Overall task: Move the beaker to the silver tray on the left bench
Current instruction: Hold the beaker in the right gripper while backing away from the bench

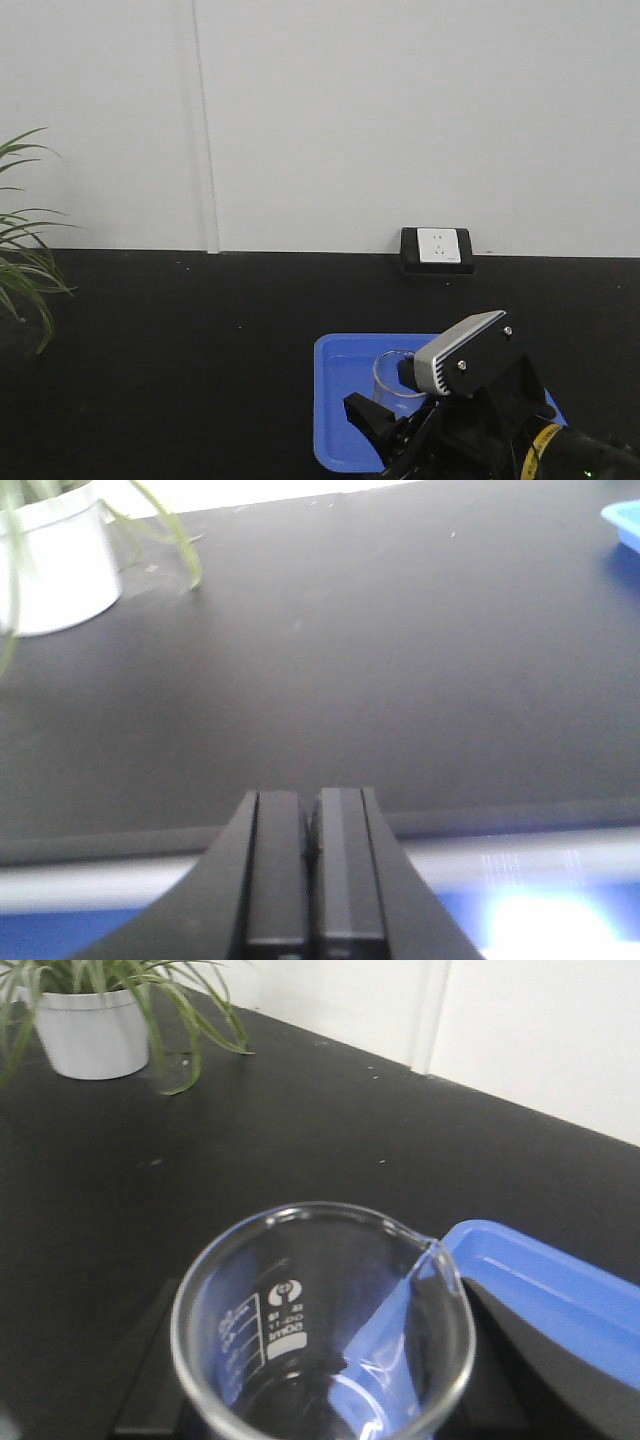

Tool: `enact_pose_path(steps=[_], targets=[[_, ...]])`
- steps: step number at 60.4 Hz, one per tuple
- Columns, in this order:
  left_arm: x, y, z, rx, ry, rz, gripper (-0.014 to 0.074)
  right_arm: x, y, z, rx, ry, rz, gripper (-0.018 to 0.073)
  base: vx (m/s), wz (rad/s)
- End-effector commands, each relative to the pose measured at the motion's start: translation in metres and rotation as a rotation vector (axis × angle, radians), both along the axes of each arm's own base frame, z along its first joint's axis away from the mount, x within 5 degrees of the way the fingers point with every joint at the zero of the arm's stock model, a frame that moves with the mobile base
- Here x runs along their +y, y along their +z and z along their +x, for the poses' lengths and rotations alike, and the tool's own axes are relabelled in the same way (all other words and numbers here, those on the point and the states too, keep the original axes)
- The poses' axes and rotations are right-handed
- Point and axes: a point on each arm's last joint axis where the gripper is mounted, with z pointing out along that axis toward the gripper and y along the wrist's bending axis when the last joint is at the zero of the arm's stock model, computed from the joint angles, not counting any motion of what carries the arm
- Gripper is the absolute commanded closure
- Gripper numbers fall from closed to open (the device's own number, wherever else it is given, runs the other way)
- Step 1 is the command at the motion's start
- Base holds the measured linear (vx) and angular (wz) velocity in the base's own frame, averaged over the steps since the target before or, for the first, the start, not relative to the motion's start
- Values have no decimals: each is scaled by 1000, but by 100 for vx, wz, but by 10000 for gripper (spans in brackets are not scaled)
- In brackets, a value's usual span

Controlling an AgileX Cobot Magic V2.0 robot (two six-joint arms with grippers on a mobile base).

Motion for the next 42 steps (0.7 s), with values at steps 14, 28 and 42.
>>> enact_pose_path(steps=[14,28,42], targets=[[-1,1,2,-68,-10,-5,595,2,23,-2,-99,26,80,573,-27,5],[-1,1,2,-68,-10,-5,595,2,23,-2,-98,26,79,573,-30,1],[-1,1,2,-68,-10,-5,595,2,23,-2,-98,26,79,573,-33,-4]])
